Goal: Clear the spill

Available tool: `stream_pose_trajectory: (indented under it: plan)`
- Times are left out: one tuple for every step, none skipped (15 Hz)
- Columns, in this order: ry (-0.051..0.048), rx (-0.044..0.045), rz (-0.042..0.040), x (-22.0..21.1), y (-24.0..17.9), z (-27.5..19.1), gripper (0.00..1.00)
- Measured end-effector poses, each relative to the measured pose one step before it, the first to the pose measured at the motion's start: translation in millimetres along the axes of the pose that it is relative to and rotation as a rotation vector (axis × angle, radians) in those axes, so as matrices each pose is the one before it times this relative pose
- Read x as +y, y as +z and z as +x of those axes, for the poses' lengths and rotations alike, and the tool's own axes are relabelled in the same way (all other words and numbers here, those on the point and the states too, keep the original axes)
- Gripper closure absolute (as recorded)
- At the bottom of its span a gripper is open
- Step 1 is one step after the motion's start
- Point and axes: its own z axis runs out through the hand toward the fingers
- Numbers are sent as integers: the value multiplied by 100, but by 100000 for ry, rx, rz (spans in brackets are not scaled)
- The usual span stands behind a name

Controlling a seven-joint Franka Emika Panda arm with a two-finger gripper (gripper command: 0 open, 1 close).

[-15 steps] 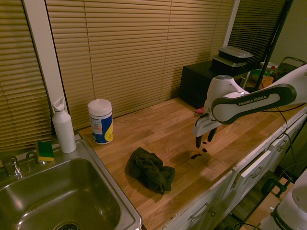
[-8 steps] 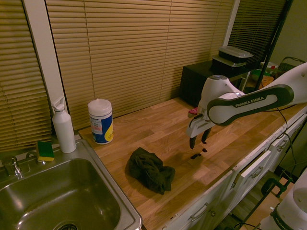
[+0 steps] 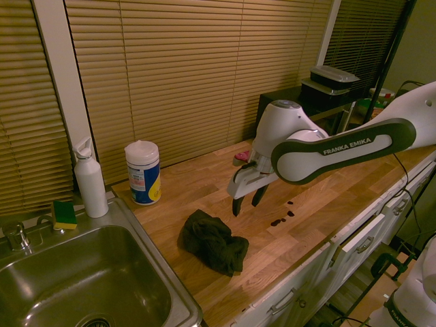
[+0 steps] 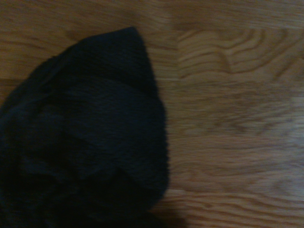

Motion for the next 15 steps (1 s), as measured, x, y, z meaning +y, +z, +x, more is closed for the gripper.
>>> stream_pose_trajectory:
  plan:
    - [-676,-455,817,-1237,285,-968,0]
    - [-670,-492,337,-1085,273,-900,0]
    - [-846,-99,224,-1042,217,-776,0]
    - [-925,351,80,-895,311,-654,0]
    - [-771,404,-184,-813,352,-556,0]
    - [-810,612,-545,-747,514,-485,0]
    - [-876,758,-911,-648,771,-486,0]
    - [-678,629,-923,-523,833,-462,0]
    - [-553,440,-936,-448,803,-370,0]
    - [-641,250,-1272,-304,886,-379,0]
    - [-551,107,-1419,-118,872,-235,0]
    - [-261,170,-1472,-51,870,-70,0]
    - [133,-84,-1309,-50,782,-55,100]
    - [46,-383,-812,-107,598,55,100]
    - [136,-323,-711,-18,474,38,100]
